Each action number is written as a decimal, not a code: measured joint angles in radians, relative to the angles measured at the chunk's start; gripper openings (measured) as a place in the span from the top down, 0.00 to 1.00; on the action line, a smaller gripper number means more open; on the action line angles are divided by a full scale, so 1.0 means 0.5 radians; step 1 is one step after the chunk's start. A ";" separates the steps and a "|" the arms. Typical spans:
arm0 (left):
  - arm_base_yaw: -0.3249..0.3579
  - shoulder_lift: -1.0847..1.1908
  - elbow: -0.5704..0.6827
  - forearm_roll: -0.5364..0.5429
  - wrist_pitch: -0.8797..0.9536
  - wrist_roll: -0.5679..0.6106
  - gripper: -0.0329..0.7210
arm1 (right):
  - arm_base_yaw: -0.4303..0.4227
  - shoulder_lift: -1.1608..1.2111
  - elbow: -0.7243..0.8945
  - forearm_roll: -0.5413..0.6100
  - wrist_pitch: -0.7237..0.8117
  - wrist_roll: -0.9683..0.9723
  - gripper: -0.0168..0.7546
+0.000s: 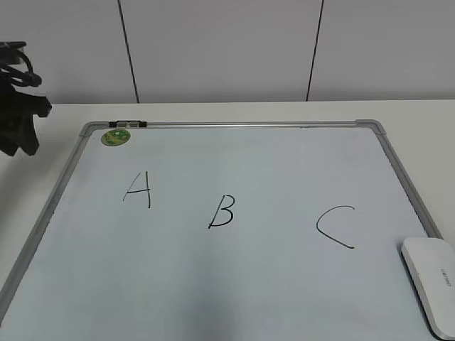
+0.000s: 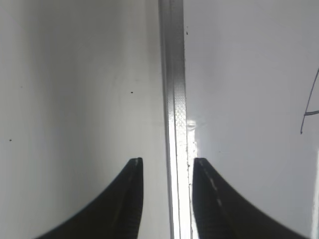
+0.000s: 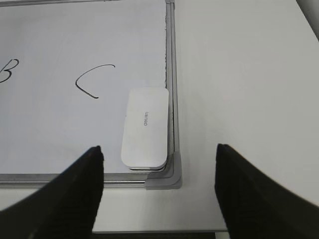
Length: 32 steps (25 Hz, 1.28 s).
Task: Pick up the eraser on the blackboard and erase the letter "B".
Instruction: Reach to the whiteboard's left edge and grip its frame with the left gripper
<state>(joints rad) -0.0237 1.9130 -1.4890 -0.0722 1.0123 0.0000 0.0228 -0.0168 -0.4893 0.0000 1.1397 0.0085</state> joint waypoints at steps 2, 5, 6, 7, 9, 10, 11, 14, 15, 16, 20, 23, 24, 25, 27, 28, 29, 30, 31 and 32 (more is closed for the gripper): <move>0.000 0.050 -0.012 -0.013 0.003 0.029 0.64 | 0.000 0.000 0.000 0.000 0.000 0.000 0.30; 0.000 0.132 -0.014 -0.018 0.019 0.067 0.64 | 0.000 0.000 0.000 0.000 0.000 0.000 0.31; 0.000 0.157 -0.014 -0.022 0.021 0.083 0.63 | 0.000 0.000 0.000 0.000 0.000 0.000 0.31; 0.000 0.180 -0.014 -0.026 0.024 0.098 0.63 | 0.000 0.000 0.000 0.000 0.000 0.000 0.30; 0.000 0.215 -0.014 -0.031 0.024 0.120 0.63 | 0.000 0.000 0.000 0.000 0.000 0.000 0.31; 0.000 0.231 -0.014 -0.034 0.024 0.124 0.63 | 0.000 0.000 0.000 0.000 0.000 0.000 0.31; 0.000 0.255 -0.014 -0.036 0.024 0.129 0.63 | 0.000 0.000 0.000 0.000 0.000 0.000 0.30; 0.000 0.313 -0.014 -0.039 0.024 0.136 0.64 | 0.000 0.000 0.000 0.000 0.000 0.000 0.31; 0.000 0.331 -0.014 -0.040 0.024 0.136 0.64 | 0.000 0.000 0.000 0.000 0.000 0.000 0.31; 0.000 0.348 -0.014 -0.040 0.024 0.136 0.64 | 0.000 0.000 0.000 0.000 0.000 0.000 0.31; 0.000 0.383 -0.017 -0.040 0.011 0.140 0.64 | 0.000 0.000 0.000 0.000 0.000 0.000 0.31; 0.000 0.421 -0.017 -0.050 -0.002 0.140 0.63 | 0.000 0.000 0.000 0.000 0.000 0.000 0.31; 0.000 0.435 -0.017 -0.058 -0.006 0.140 0.63 | 0.000 0.000 0.000 0.000 0.000 0.000 0.30; 0.000 0.448 -0.017 -0.075 -0.018 0.140 0.64 | 0.000 0.000 0.000 0.000 0.000 0.000 0.31; 0.000 0.468 -0.017 -0.087 -0.037 0.140 0.63 | 0.000 0.000 0.000 0.000 0.000 0.000 0.30; 0.000 0.478 -0.017 -0.091 -0.046 0.140 0.63 | 0.000 0.000 0.000 0.000 0.000 0.000 0.31; 0.000 0.486 -0.018 -0.095 -0.050 0.140 0.64 | 0.000 0.000 0.000 0.000 0.000 0.000 0.30; 0.000 0.486 -0.021 -0.095 -0.054 0.140 0.63 | 0.000 0.000 0.000 0.000 0.000 0.000 0.31; 0.000 0.486 -0.021 -0.095 -0.054 0.140 0.64 | 0.000 0.000 0.000 0.000 0.000 0.000 0.30; 0.000 0.486 -0.021 -0.095 -0.054 0.140 0.64 | 0.000 0.000 0.000 0.000 0.000 0.000 0.30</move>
<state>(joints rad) -0.0237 2.1561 -1.4996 -0.1199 0.9851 0.0701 0.0228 -0.0168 -0.4893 0.0000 1.1397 0.0085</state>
